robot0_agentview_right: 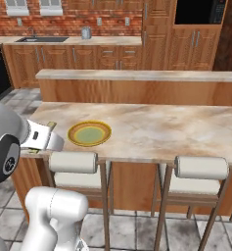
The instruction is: Retrieve the butter from the fridge and place it on a plate on the dining table. Then retrieve the butter knife by the fridge and place it near the plate.
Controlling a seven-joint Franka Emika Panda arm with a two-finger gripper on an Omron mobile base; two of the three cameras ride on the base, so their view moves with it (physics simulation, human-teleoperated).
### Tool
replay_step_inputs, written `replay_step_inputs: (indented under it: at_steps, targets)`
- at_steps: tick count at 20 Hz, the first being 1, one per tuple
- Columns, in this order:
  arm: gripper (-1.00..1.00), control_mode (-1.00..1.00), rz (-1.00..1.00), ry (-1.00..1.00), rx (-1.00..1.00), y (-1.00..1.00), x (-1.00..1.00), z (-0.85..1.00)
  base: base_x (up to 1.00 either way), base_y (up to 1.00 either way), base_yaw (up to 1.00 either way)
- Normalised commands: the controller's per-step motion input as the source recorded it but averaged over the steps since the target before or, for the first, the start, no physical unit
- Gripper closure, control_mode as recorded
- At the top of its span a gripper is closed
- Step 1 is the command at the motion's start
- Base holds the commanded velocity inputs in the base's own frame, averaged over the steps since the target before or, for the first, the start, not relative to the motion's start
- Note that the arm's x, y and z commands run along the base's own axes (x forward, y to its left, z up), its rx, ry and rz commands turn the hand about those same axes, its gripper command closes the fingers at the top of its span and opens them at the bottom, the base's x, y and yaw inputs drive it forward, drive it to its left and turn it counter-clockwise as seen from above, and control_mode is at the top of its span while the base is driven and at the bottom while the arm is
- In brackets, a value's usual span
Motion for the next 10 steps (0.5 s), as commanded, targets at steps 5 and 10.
replay_step_inputs:
  at_steps: [5, 10]
  targets:
    - [1.0, -1.0, 0.01, 0.05, -0.06, 0.16, 0.32, 0.01, 0.0, 0.0, 0.0]
    - [1.0, -1.0, 0.02, 0.15, -0.09, 0.17, 0.78, 0.06, 0.0, 0.0, 0.0]
